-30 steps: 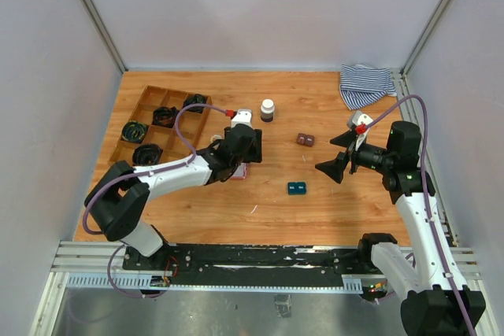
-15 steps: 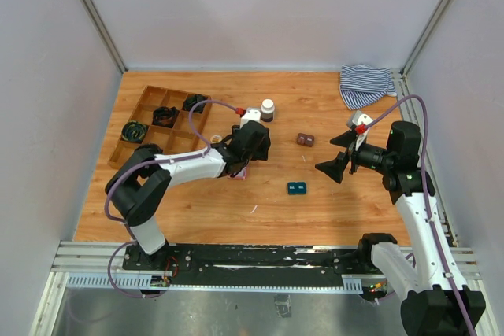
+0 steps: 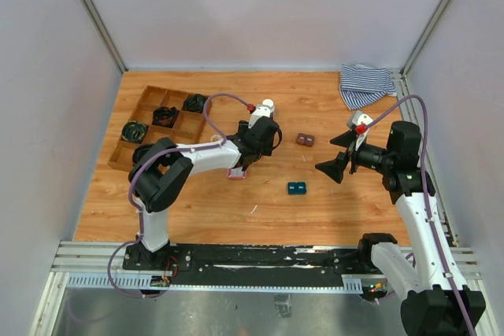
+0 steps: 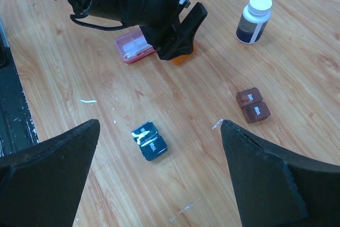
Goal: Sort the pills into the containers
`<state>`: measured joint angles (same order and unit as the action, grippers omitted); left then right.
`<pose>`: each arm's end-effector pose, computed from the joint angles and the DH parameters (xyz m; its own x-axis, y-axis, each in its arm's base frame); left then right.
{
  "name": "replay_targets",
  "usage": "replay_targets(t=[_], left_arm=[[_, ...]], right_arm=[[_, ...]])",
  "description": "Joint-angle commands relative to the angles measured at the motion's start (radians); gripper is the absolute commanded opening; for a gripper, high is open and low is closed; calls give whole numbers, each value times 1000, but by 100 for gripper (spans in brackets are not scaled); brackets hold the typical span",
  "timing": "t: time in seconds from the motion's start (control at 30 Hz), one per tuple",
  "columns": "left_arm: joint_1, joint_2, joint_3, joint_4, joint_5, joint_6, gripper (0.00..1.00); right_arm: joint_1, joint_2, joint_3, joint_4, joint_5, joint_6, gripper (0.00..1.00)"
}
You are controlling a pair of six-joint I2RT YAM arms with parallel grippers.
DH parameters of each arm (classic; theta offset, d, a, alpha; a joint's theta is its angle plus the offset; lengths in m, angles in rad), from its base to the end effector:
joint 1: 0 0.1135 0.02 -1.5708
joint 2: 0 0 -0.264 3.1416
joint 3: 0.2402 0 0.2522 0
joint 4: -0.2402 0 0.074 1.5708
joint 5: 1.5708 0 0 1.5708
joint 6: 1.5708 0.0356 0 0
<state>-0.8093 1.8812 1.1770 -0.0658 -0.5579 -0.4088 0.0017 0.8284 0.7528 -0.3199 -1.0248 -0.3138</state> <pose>0.2903 -0.2772 0.1795 -0.5806 0.1203 -0.8053 0.1319 0.9899 0.0528 0.1756 0.0307 0.3137 -0.1228 -0.1605 -0.9794 -0.8699 0.4924 0.0283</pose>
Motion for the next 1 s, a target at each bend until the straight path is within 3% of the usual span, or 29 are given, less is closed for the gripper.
replay_targets(t=[0.0, 0.8, 0.97], left_arm=[[-8, 40, 46, -33, -50, 6, 70], [-2, 103, 58, -31, 13, -38, 65], [9, 114, 61, -26, 45, -40, 57]], right_arm=[[-9, -15, 5, -11, -12, -7, 98], [-5, -18, 4, -11, -12, -7, 98], [-5, -18, 5, -11, -12, -7, 98]])
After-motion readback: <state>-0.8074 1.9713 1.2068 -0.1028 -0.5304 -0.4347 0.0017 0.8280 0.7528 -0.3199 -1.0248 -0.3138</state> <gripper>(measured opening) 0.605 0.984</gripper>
